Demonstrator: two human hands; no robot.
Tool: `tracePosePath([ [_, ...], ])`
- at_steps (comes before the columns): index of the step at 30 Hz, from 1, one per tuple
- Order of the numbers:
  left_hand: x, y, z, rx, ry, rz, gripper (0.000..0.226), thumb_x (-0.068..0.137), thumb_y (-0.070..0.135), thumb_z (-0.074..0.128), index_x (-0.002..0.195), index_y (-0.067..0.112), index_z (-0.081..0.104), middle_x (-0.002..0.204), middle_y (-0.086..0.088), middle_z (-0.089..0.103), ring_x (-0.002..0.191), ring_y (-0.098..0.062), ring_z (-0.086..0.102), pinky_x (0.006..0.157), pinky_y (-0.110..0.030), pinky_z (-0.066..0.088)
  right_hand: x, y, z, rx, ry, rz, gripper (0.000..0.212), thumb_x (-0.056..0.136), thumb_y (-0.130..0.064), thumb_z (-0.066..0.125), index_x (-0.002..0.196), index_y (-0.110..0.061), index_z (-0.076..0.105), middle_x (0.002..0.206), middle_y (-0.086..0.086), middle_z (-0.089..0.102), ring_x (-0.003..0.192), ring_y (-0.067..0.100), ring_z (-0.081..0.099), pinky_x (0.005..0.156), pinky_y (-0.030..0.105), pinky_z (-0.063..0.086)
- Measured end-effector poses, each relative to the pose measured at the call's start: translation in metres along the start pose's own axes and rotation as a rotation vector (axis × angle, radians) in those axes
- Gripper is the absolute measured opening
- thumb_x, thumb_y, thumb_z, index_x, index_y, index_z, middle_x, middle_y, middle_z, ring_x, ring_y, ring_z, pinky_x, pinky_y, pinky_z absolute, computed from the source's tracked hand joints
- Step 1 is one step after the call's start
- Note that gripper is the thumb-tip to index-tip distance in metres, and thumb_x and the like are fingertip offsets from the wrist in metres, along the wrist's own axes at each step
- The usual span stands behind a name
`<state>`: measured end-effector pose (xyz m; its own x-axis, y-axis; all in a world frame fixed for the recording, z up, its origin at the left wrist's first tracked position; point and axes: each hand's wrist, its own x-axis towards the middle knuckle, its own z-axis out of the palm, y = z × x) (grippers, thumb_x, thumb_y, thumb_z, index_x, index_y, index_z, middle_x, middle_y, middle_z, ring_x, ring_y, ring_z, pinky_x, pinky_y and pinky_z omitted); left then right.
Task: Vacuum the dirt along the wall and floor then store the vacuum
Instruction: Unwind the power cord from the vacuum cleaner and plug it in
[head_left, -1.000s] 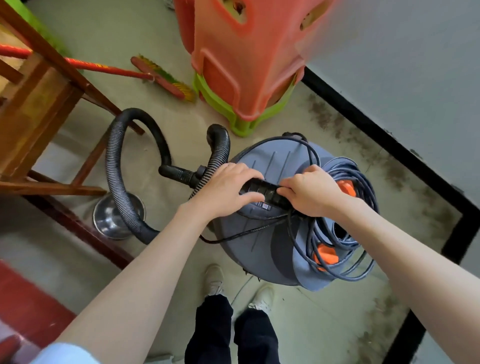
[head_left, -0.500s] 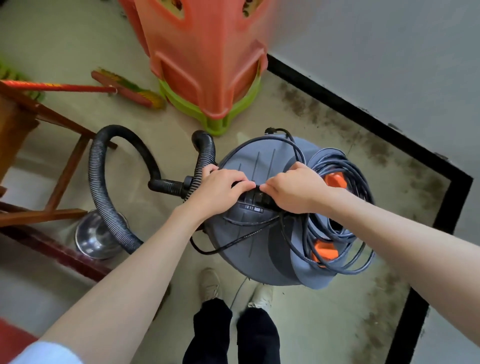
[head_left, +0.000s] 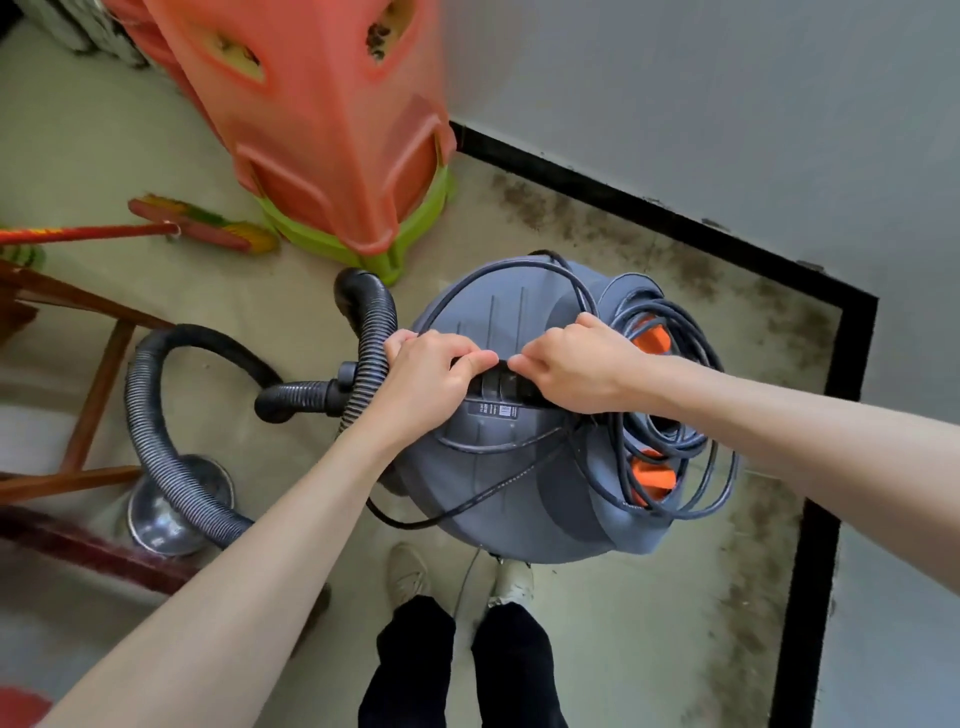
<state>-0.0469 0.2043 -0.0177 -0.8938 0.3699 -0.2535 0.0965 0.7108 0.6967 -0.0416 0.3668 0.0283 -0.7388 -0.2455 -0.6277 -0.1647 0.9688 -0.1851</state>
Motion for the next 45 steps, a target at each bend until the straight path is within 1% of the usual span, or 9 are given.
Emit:
tracePosePath([
  [3, -0.014, 0.029, -0.004, 0.008, 0.005, 0.031, 0.026, 0.096, 0.028, 0.050, 0.100, 0.016, 0.073, 0.088, 0.013, 0.059, 0.102, -0.014, 0.052, 0.102, -0.034, 0.018, -0.032, 0.005, -0.009, 0.035, 0.027, 0.006, 0.044, 0.106, -0.028, 0.027, 0.063, -0.024, 0.034, 0.065, -0.005, 0.042, 0.074, 0.026, 0.043, 0.099, 0.038, 0.030],
  [10, -0.051, 0.096, 0.016, 0.032, -0.010, 0.129, 0.025, 0.094, 0.029, 0.053, 0.096, 0.016, 0.074, 0.098, 0.003, 0.072, 0.101, -0.018, 0.058, 0.103, -0.040, 0.025, -0.119, 0.031, 0.000, 0.126, 0.096, 0.073, 0.047, 0.105, -0.031, 0.028, 0.062, -0.018, 0.039, 0.063, -0.003, 0.046, 0.059, 0.011, 0.038, 0.093, 0.036, 0.030],
  [18, -0.109, 0.150, 0.071, -0.026, -0.147, 0.287, 0.023, 0.093, 0.030, 0.056, 0.092, 0.017, 0.075, 0.087, 0.003, 0.072, 0.094, -0.018, 0.061, 0.104, -0.047, 0.028, -0.233, 0.047, 0.049, 0.227, 0.163, 0.251, 0.048, 0.105, -0.030, 0.030, 0.060, -0.017, 0.038, 0.061, -0.002, 0.044, 0.057, 0.013, 0.037, 0.084, 0.036, 0.030],
  [23, -0.149, 0.174, 0.121, -0.066, -0.269, 0.346, 0.023, 0.092, 0.030, 0.056, 0.091, 0.017, 0.075, 0.085, 0.004, 0.072, 0.092, -0.019, 0.061, 0.103, -0.048, 0.031, -0.291, 0.055, 0.100, 0.284, 0.181, 0.386, 0.048, 0.105, -0.030, 0.030, 0.060, -0.018, 0.036, 0.060, -0.004, 0.040, 0.057, 0.019, 0.036, 0.091, 0.039, 0.034],
  [26, -0.175, 0.186, 0.157, -0.058, -0.339, 0.344, 0.024, 0.093, 0.031, 0.056, 0.094, 0.016, 0.074, 0.087, 0.003, 0.071, 0.092, -0.020, 0.060, 0.101, -0.048, 0.034, -0.325, 0.065, 0.136, 0.330, 0.174, 0.423, 0.047, 0.106, -0.029, 0.029, 0.060, -0.020, 0.037, 0.061, -0.004, 0.042, 0.063, 0.023, 0.040, 0.092, 0.040, 0.035],
  [30, -0.213, 0.208, 0.210, -0.074, -0.411, 0.321, 0.024, 0.093, 0.031, 0.056, 0.094, 0.015, 0.074, 0.087, 0.001, 0.072, 0.094, -0.022, 0.060, 0.100, -0.048, 0.036, -0.369, 0.089, 0.187, 0.373, 0.129, 0.449, 0.047, 0.105, -0.031, 0.031, 0.063, -0.016, 0.042, 0.061, -0.003, 0.044, 0.057, 0.015, 0.037, 0.091, 0.040, 0.034],
  [36, -0.254, 0.222, 0.279, -0.074, -0.498, 0.254, 0.025, 0.093, 0.032, 0.055, 0.091, 0.016, 0.074, 0.073, 0.008, 0.064, 0.089, -0.021, 0.059, 0.098, -0.046, 0.038, -0.409, 0.120, 0.251, 0.340, 0.050, 0.433, 0.047, 0.105, -0.033, 0.031, 0.062, -0.018, 0.040, 0.060, -0.004, 0.042, 0.063, 0.021, 0.039, 0.098, 0.041, 0.034],
  [39, -0.266, 0.221, 0.306, -0.102, -0.534, 0.207, 0.024, 0.093, 0.032, 0.056, 0.090, 0.017, 0.074, 0.077, 0.005, 0.068, 0.091, -0.022, 0.059, 0.099, -0.046, 0.037, -0.420, 0.131, 0.275, 0.318, 0.001, 0.420, 0.047, 0.105, -0.033, 0.030, 0.062, -0.019, 0.040, 0.060, -0.004, 0.042, 0.059, 0.018, 0.037, 0.100, 0.042, 0.034],
  [45, -0.275, 0.220, 0.339, -0.110, -0.576, 0.176, 0.025, 0.093, 0.031, 0.055, 0.093, 0.016, 0.075, 0.084, 0.000, 0.072, 0.092, -0.021, 0.060, 0.099, -0.046, 0.037, -0.427, 0.147, 0.305, 0.256, -0.044, 0.378, 0.046, 0.105, -0.033, 0.027, 0.065, -0.019, 0.043, 0.061, -0.005, 0.043, 0.072, 0.027, 0.046, 0.099, 0.042, 0.035],
])
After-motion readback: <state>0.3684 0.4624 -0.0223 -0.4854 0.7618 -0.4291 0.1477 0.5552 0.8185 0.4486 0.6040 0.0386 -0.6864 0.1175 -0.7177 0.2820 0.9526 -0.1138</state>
